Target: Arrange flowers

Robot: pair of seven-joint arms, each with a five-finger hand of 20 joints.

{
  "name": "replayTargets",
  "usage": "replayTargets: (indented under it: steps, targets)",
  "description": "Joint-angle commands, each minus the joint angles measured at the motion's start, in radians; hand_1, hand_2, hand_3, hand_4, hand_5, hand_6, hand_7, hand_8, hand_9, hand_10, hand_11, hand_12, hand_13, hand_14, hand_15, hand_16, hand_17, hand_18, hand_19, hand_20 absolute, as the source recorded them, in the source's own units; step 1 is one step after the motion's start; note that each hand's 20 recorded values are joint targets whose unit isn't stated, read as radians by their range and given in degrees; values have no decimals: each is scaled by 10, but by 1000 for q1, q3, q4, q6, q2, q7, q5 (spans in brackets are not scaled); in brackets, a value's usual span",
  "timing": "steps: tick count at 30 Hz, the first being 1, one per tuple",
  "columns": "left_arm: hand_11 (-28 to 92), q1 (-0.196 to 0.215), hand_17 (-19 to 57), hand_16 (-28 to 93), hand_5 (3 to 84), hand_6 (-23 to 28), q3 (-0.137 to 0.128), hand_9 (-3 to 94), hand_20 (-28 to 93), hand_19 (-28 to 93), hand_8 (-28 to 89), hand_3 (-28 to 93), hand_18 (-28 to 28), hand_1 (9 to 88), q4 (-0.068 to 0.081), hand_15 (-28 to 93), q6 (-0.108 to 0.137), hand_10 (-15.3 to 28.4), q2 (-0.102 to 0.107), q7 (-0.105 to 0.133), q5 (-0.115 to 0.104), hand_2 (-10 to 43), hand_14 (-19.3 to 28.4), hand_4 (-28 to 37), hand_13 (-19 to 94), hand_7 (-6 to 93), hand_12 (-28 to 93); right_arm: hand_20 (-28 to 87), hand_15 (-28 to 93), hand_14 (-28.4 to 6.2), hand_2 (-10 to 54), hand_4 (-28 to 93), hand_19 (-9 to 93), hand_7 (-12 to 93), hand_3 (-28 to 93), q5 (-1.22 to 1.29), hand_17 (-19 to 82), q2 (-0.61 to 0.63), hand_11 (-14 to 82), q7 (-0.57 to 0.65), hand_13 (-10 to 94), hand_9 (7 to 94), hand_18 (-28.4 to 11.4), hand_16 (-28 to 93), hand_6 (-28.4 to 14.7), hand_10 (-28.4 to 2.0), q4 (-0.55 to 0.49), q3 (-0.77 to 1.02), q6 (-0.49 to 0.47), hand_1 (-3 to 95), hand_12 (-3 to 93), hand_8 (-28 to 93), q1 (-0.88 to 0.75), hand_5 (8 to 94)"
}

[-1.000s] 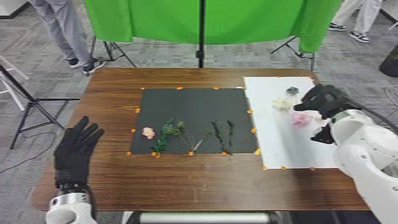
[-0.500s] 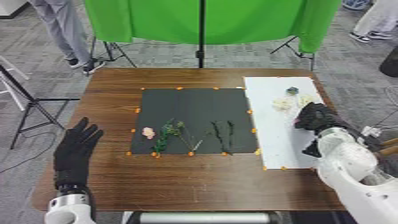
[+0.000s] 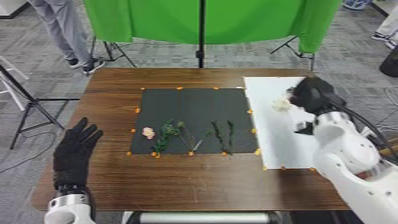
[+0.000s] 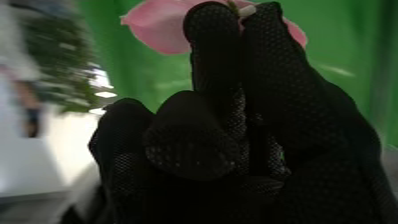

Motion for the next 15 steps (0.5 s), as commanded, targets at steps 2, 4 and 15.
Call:
replayTargets:
  steps: [2,4,15]
  targets:
    - [190,13,37,-30,413,46,13,417,207,127,-67,719,130,204,14,304,-3,127,-7,1,4,14,174,-283,319,107,99,591,638,-12,-95,-170,932,212,547,84,698,-287,135,-188,912,923,-92,345,-7,-81,165,-460,-6,661,461,115,574,815]
    - [190,12,37,-30,413,46,18,417,207,128,-67,718,131,203,16,304,-4,127,-6,5,0,15,173,-283,319,108,99,592,638,-12,-95,-171,932,214,552,82,699,-376,134,-217,912,925,-92,346,-5,-80,258,-539,-3,657,459,114,631,814]
    - [189,-7,40,-31,415,47,36,418,205,123,-67,711,128,164,19,304,-9,130,9,23,4,33,175,-283,319,107,99,616,654,-14,-95,-191,932,222,571,19,695,-596,119,-281,909,918,-99,347,7,-74,518,-676,-94,648,453,94,695,799]
